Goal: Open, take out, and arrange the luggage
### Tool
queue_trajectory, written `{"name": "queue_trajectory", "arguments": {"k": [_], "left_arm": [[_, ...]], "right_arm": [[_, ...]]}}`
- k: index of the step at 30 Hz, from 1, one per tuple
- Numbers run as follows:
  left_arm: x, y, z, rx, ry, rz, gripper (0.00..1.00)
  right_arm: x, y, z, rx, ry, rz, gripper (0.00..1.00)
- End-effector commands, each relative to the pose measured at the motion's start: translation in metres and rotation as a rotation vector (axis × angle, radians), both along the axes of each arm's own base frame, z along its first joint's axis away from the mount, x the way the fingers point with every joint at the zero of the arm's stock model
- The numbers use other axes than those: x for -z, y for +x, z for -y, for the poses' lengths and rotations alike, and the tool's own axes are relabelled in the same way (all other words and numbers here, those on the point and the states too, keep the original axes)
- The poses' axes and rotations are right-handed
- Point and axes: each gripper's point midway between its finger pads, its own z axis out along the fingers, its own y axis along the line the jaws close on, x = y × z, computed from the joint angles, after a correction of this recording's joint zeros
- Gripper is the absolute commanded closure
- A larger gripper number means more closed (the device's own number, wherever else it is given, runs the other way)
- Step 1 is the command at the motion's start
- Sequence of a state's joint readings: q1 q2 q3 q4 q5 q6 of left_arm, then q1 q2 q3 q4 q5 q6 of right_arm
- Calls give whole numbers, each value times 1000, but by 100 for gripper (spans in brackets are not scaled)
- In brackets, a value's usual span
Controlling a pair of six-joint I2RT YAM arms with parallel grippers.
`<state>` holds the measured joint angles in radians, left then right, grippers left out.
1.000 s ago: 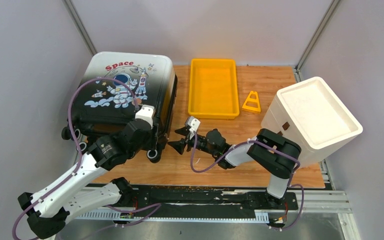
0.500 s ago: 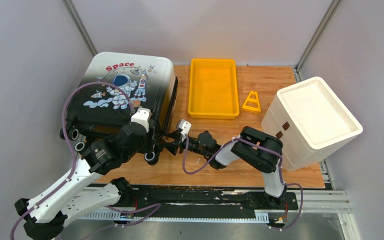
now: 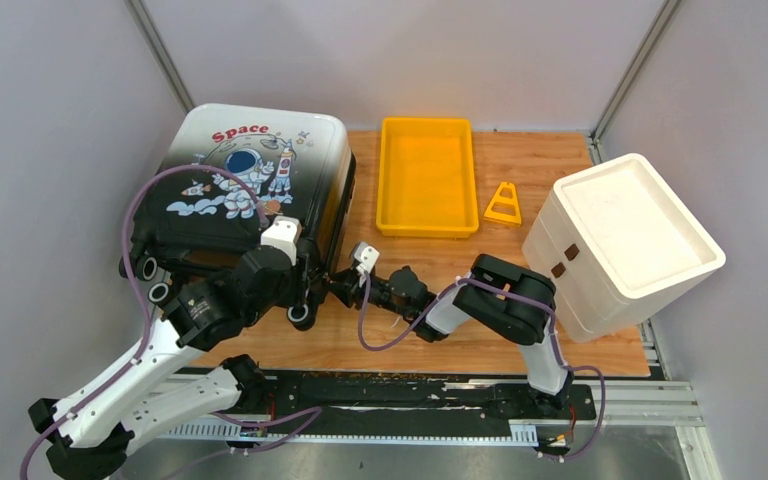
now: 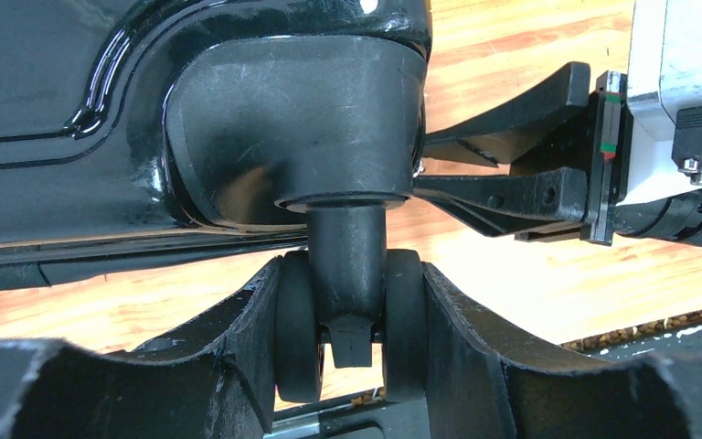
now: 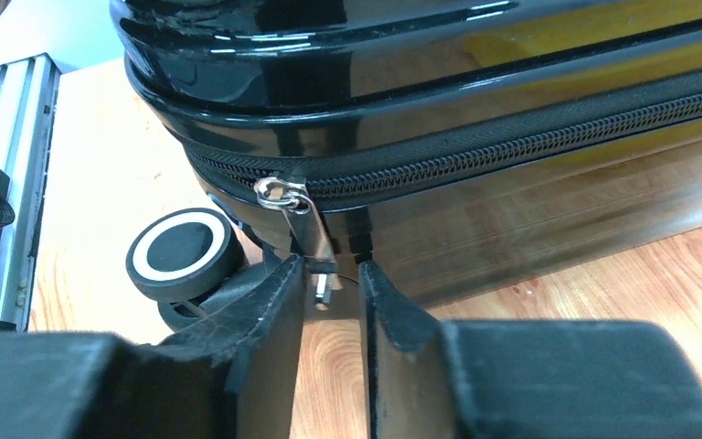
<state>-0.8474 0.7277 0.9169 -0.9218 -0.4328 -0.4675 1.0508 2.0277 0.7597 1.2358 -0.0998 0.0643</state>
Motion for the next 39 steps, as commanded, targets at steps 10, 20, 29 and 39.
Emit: {"name": "queue_trajectory", "arguments": {"k": [10, 20, 29, 39], "left_arm": [[-24, 4, 7, 6, -82, 66, 100], [-22, 2, 8, 32, -53, 49, 100], [-18, -5, 17, 74, -91, 13, 100], [-22, -29, 26, 143, -183, -63, 100]], "right_arm": [[-65, -4, 6, 32, 202, 132, 100], [-75, 56, 42, 167, 159, 122, 100], [-81, 128, 60, 238, 80, 114, 100], [-87, 214, 69, 311, 23, 105, 100]]}}
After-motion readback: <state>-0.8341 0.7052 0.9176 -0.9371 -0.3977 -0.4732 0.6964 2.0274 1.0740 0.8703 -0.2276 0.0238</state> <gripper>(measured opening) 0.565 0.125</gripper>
